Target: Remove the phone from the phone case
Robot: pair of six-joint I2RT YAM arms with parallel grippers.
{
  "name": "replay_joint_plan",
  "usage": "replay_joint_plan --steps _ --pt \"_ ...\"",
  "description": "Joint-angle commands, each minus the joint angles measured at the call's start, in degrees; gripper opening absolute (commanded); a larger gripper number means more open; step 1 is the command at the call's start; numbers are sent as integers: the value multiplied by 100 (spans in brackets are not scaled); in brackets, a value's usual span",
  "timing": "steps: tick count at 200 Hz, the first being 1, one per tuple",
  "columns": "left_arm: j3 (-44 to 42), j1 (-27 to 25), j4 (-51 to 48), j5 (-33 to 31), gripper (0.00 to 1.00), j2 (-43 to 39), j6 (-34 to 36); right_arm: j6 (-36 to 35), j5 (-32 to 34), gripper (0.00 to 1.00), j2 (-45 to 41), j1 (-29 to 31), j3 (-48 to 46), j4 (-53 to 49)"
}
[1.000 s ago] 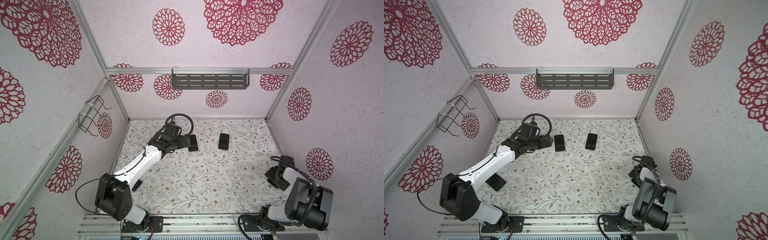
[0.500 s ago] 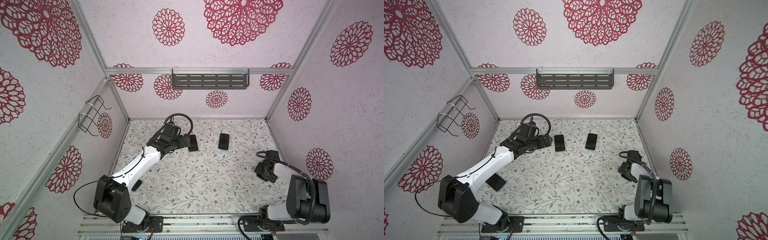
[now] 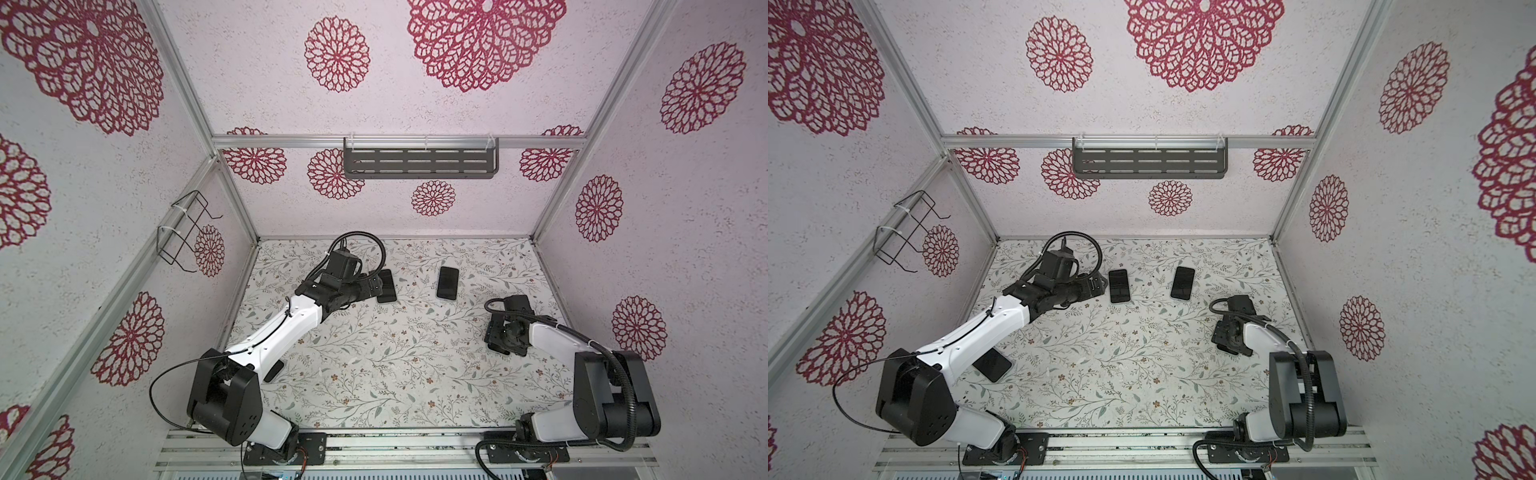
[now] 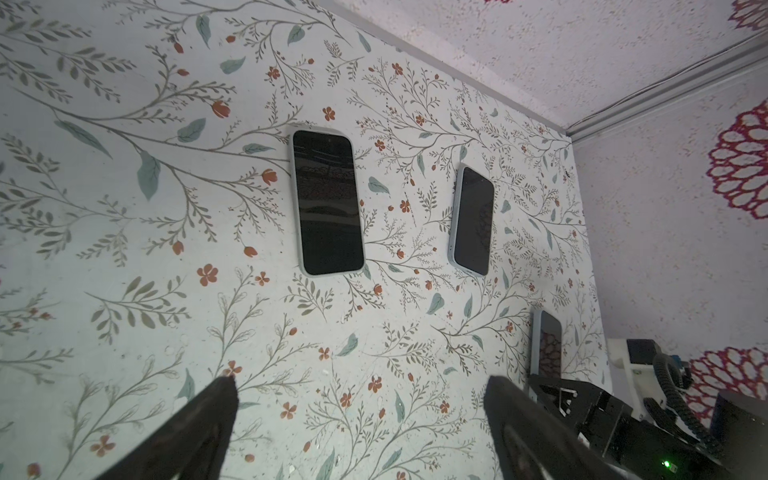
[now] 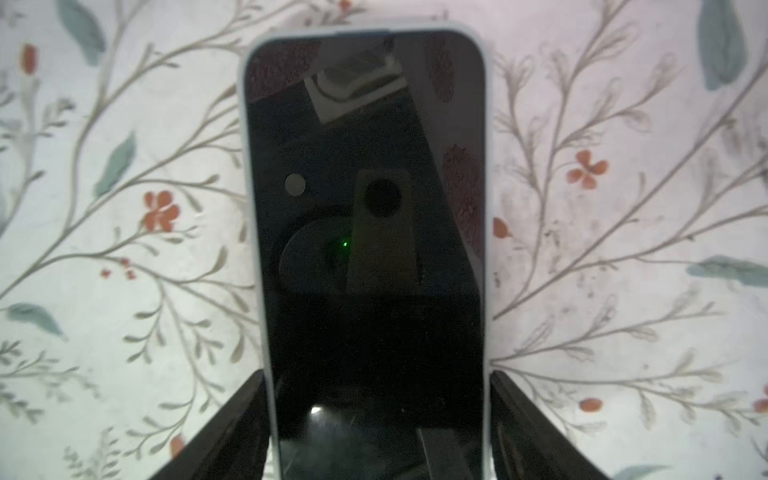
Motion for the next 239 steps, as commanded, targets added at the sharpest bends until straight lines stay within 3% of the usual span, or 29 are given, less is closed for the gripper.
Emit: replay_joint_plan --steps 1,48,100,172,239 --pt "-170 -83 755 496 97 118 -302 -239 -471 34 -497 133 92 155" --pt "-372 -329 1842 1079 97 665 -869 -392 -1350 28 -861 538 -71 679" --pt "-334 -705 2886 1551 99 1373 -1585 -415 -1523 27 -1055 1070 -4 944" --pt "-306 -1030 4482 2160 97 2273 -2646 -147 -2318 24 -1315 1592 -114 1643" --pt "-219 -1217 4719 2326 92 2568 -2732 -233 -2385 22 -1161 1918 13 1632"
